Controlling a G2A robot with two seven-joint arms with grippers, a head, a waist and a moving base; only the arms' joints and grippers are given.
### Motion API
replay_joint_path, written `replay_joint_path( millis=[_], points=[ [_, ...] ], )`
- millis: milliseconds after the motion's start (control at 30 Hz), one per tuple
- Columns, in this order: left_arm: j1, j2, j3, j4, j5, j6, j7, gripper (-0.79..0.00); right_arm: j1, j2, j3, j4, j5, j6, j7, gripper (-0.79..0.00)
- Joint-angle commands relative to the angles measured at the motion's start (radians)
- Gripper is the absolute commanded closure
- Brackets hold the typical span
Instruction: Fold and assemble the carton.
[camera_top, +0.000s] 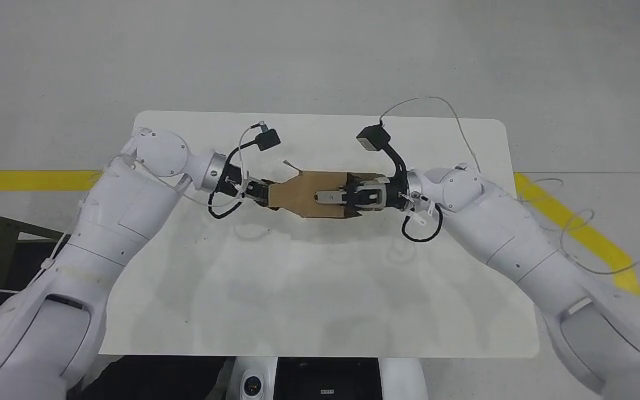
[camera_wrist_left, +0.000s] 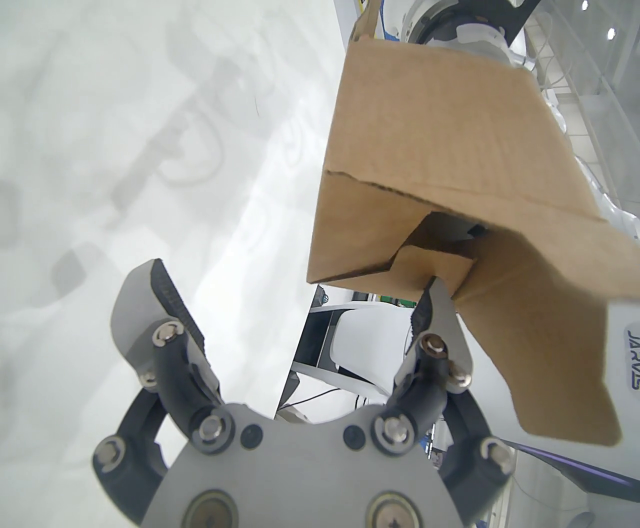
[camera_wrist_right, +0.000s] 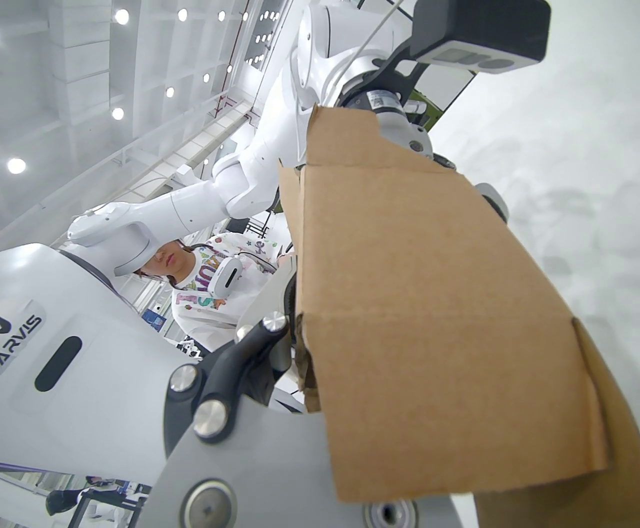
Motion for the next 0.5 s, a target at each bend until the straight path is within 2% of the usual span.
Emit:
replay_joint_path(
  millis=[0,267,467],
  points=[
    [-0.002,0.004,-0.01,0.015,0.001,-0.007,0.007,-0.785,-0.005,0.007,0.006,0.004,-0.002,0.003,0.003,0.0],
    [0.005,0.03,-0.083,0.064,0.01,-0.044,0.048,-0.785,-0.031,0.039,0.02,-0.017,-0.011,0.065,0.065,0.0],
    [0.014,0.039,-0.112,0.037,0.026,-0.039,0.075,-0.785,-0.042,0.037,0.002,-0.054,-0.011,0.109,0.109,0.0]
  ],
)
